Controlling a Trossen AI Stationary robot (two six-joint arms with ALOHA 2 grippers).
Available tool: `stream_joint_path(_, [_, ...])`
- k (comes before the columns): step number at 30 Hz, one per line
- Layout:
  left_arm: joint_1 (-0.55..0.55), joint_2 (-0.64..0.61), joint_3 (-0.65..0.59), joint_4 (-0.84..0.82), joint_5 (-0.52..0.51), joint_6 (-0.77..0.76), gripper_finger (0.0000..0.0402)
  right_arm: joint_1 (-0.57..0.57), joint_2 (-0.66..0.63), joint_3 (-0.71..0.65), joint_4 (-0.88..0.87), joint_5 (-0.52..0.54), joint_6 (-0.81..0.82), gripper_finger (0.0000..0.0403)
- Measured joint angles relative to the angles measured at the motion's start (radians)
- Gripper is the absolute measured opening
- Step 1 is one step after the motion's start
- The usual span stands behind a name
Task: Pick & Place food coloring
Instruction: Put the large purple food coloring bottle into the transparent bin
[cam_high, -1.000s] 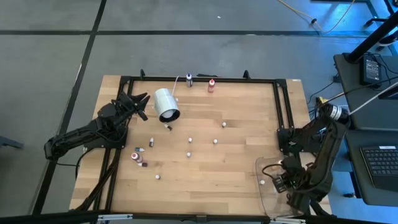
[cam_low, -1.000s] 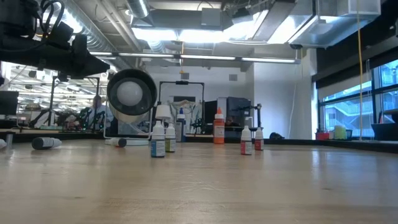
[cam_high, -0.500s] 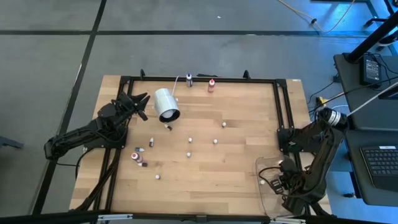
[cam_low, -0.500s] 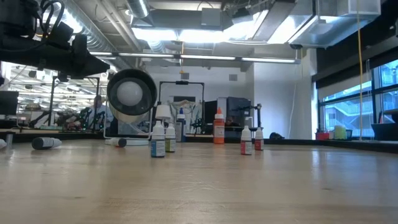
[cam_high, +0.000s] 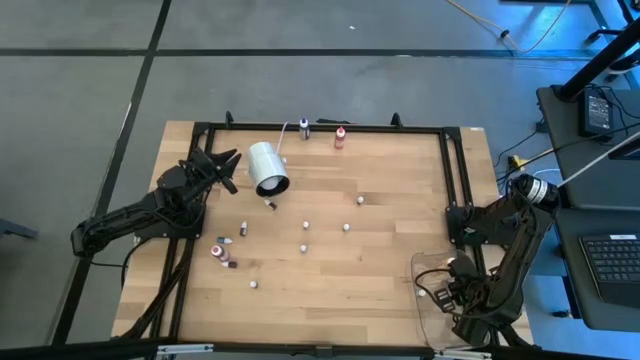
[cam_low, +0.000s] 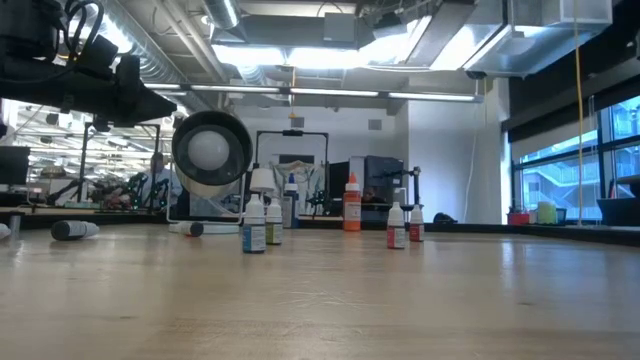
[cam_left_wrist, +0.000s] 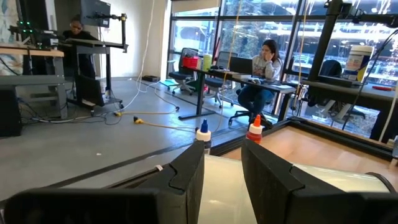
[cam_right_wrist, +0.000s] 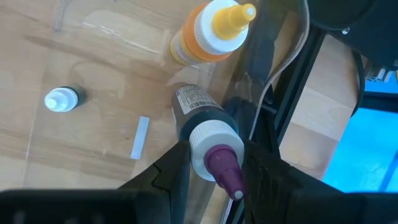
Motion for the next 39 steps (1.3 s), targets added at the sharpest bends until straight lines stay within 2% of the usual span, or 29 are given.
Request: stream_joint_path(39, [0.0,0.0,0.0,0.0,0.0,0.0,0.0104,0.0,0.0,0.0,-0.001,0.001,-0.002,0.0156])
